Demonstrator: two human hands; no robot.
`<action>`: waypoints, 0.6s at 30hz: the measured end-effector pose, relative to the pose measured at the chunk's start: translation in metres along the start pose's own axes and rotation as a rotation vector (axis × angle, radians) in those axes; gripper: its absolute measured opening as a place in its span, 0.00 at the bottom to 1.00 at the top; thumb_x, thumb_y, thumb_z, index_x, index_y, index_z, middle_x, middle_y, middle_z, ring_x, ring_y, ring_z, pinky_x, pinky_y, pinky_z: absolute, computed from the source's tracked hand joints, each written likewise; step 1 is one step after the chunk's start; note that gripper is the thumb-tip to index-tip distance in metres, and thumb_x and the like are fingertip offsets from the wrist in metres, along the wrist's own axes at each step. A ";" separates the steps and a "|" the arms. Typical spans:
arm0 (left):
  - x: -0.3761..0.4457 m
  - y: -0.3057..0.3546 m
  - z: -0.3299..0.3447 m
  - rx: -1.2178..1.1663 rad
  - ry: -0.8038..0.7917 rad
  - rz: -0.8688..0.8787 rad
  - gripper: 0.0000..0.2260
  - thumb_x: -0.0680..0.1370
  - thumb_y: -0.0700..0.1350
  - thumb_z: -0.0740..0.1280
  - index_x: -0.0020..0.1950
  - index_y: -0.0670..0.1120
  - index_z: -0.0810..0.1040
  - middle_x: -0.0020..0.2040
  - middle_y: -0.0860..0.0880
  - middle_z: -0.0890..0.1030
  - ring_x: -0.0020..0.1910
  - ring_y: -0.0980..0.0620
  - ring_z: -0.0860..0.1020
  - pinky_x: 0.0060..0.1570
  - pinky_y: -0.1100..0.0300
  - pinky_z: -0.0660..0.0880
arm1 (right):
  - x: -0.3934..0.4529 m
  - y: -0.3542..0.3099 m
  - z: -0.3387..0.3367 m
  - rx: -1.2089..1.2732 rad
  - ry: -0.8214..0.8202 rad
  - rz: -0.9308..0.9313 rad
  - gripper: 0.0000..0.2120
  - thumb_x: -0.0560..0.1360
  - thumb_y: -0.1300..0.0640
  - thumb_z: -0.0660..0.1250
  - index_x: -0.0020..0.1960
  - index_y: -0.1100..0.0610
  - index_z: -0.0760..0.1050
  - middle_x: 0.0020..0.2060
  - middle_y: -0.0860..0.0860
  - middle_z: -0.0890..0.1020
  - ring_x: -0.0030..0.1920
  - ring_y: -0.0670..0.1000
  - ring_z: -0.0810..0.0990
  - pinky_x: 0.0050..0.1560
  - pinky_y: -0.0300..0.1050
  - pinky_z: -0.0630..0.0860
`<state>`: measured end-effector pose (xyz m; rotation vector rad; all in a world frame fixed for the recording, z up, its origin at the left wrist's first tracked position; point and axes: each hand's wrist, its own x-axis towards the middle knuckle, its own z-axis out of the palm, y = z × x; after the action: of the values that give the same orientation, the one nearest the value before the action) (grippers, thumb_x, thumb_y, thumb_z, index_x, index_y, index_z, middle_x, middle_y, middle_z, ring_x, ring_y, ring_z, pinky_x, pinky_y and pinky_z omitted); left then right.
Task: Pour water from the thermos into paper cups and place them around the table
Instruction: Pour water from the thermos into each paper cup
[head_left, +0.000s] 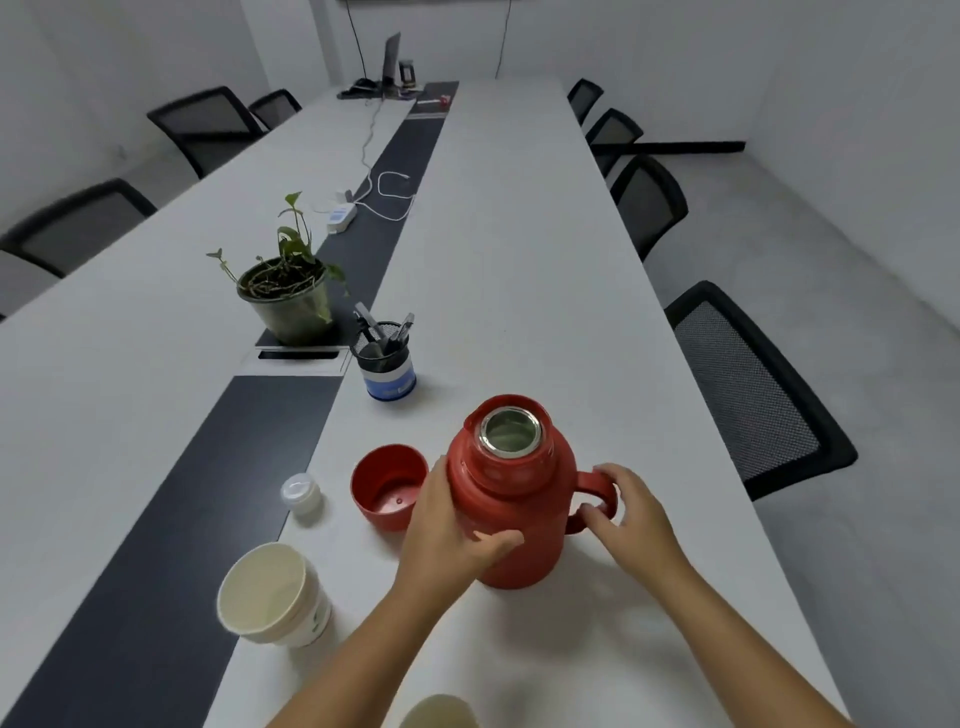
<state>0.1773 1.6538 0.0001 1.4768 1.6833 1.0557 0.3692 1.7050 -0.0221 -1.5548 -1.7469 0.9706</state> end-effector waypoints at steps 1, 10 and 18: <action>0.007 -0.004 0.002 -0.038 -0.018 -0.033 0.39 0.55 0.50 0.78 0.61 0.60 0.63 0.55 0.62 0.73 0.55 0.70 0.71 0.49 0.81 0.66 | 0.007 0.001 -0.001 0.015 -0.025 0.007 0.09 0.70 0.65 0.65 0.46 0.53 0.71 0.46 0.53 0.76 0.49 0.53 0.76 0.38 0.32 0.66; 0.013 -0.019 0.007 -0.077 -0.109 -0.052 0.44 0.52 0.41 0.79 0.60 0.64 0.60 0.59 0.60 0.71 0.57 0.71 0.70 0.50 0.80 0.67 | 0.018 0.008 0.009 0.203 0.046 0.016 0.22 0.62 0.75 0.61 0.23 0.53 0.59 0.21 0.50 0.63 0.28 0.58 0.71 0.33 0.64 0.73; -0.038 0.014 0.024 -0.187 -0.062 0.001 0.43 0.51 0.41 0.79 0.58 0.65 0.64 0.57 0.63 0.74 0.57 0.69 0.72 0.50 0.79 0.67 | -0.032 0.007 -0.026 0.227 0.146 -0.024 0.18 0.59 0.70 0.63 0.23 0.53 0.58 0.21 0.52 0.61 0.29 0.53 0.61 0.29 0.70 0.72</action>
<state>0.2105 1.6208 0.0003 1.3757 1.4982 1.1233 0.3988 1.6767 -0.0129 -1.4192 -1.4963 0.9814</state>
